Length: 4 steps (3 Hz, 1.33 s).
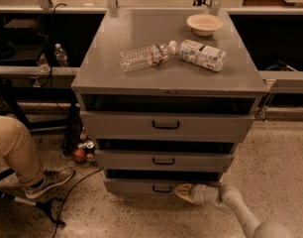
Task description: Close bottom drawer
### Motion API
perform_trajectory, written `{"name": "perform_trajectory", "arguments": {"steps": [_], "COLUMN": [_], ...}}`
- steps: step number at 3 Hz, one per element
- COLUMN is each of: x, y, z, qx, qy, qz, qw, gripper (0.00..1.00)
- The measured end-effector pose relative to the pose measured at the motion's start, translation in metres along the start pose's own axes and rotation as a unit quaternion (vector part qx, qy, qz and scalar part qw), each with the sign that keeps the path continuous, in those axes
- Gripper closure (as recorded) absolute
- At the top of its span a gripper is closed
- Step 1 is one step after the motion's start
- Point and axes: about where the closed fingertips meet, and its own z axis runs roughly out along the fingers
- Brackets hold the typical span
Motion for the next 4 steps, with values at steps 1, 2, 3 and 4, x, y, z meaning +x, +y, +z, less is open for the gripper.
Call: {"name": "perform_trajectory", "arguments": {"steps": [1,2,3,4], "x": [-0.008,-0.011,-0.01,0.015], "y": [-0.011,-0.016,-0.013,-0.014], "z": [0.011,0.013,0.011,-0.021], "qx": [-0.004,-0.004,-0.004,0.017], "qy": [-0.009,-0.008,-0.008,0.021], "qz": [-0.014,-0.022,-0.022,0.006], "qw": [0.9998,0.9997,0.9997,0.9996], "gripper": [1.0,1.0,1.0,1.0]}}
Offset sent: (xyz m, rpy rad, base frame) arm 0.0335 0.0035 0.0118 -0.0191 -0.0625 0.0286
